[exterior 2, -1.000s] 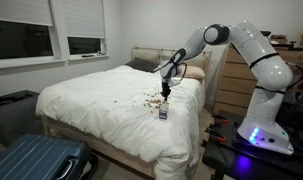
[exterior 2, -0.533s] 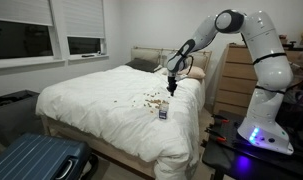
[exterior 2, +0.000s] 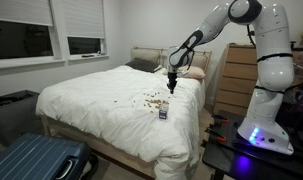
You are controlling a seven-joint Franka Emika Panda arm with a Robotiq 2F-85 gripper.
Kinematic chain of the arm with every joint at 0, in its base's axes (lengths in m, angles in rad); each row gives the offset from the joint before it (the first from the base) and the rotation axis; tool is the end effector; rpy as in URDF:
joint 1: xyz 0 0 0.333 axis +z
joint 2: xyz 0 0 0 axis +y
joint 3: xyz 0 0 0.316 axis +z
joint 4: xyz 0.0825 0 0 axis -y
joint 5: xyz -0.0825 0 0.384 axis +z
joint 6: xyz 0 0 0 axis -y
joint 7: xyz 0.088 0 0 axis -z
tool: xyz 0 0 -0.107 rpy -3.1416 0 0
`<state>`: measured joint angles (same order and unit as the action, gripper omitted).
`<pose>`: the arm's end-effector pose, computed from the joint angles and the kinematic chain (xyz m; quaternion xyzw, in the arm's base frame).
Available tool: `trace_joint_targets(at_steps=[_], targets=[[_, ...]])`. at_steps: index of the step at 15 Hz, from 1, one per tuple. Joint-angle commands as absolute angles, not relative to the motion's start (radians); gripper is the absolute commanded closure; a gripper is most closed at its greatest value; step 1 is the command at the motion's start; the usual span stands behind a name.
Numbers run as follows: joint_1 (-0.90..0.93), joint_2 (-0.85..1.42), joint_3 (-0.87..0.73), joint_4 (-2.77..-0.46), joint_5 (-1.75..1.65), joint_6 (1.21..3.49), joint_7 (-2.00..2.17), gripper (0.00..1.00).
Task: Pick some objects from the bed and put them in the clear bottle
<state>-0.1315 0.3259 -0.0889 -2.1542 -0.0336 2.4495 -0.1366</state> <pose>0.5515 -0.1234 0.2447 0.9992 -0.0267 -0.0190 0.0218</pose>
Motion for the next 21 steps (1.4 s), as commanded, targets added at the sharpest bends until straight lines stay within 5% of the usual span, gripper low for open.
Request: trace_joint_targets(at_steps=[1, 21], targets=[[-0.104, 0.278, -0.065, -2.210, -0.050, 2.453, -0.154, 0.99], [-0.058, 0.403, -0.007, -2.252, -0.102, 2.705, -0.229, 0.99]])
